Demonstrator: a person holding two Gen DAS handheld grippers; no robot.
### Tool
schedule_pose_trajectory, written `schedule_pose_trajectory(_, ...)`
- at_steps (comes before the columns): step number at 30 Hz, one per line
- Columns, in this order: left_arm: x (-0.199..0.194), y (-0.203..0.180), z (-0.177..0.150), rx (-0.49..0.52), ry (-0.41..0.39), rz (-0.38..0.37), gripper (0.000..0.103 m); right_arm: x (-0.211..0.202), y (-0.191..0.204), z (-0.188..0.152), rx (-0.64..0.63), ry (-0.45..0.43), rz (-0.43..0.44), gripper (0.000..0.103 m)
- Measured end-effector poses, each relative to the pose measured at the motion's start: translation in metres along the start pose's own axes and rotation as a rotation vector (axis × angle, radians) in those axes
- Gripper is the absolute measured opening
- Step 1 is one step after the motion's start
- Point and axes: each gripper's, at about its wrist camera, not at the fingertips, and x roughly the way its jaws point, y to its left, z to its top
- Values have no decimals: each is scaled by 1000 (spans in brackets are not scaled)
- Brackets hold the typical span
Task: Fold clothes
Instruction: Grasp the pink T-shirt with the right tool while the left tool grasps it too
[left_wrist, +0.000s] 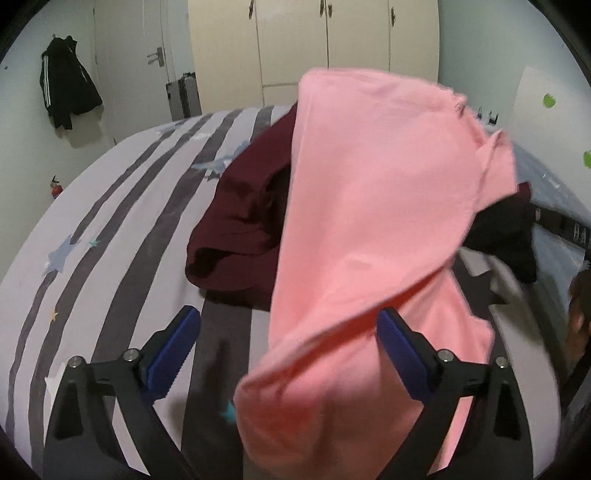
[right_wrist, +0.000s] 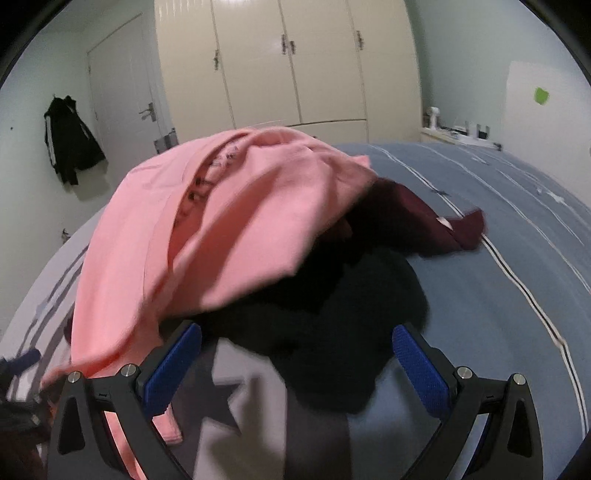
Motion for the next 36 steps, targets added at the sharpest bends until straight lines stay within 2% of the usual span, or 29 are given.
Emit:
schedule_pose_trajectory(1, 6, 0, 0, -1, 21, -7, 80, 5, 0, 6, 2, 4, 6, 103)
schedule_pose_trajectory(3, 17, 1, 0, -2, 54, -20, 62, 16, 1, 19, 5, 12, 17, 102)
schedule_pose_trajectory(4, 21, 1, 1, -2, 65, -21, 56, 22, 1, 25, 7, 16, 22, 102)
schedule_pose_trajectory(6, 24, 0, 2, -1, 74, -44, 38, 32, 1, 38, 10, 24, 33, 102)
schedule_pose_trajectory(8, 20, 0, 2, 7, 71, -55, 28, 43, 2, 50, 14, 31, 45, 102)
schedule_pose_trajectory(9, 18, 0, 2, 11, 69, -60, 17, 47, 2, 56, 18, 36, 39, 100)
schedule_pose_trajectory(10, 16, -1, 2, 16, 67, -64, 10, 53, 3, 60, 12, 53, 45, 94)
schedule_pose_trajectory(11, 10, 2, 3, 9, 61, -70, 8, 57, 5, 62, 2, 70, 61, 70)
schedule_pose_trajectory(12, 4, 5, 4, -2, 53, -75, 6, 60, 8, 62, -19, 91, 62, 44)
schedule_pose_trajectory(14, -16, 18, 7, -35, 24, -95, 6, 61, 13, 61, -60, 121, 55, 23)
schedule_pose_trajectory(18, -77, 48, 11, -44, -58, -96, 2, 40, 4, 56, -43, 132, 86, 9)
schedule_pose_trajectory(23, -172, 83, 9, -57, -123, -124, 2, -37, 1, 37, -47, 87, 155, 8)
schedule_pose_trajectory(27, -237, 115, -22, -103, -54, -124, 2, -130, 19, -2, -89, 103, 205, 5)
schedule_pose_trajectory(29, -264, 130, -40, -119, -3, -116, 3, -171, 27, -33, -76, 156, 237, 5)
schedule_pose_trajectory(32, -299, 151, -85, -137, 72, -63, 3, -228, 43, -83, -54, 241, 280, 5)
schedule_pose_trajectory(36, -293, 189, -154, -215, 219, 19, 4, -274, 89, -178, -109, 415, 322, 5)
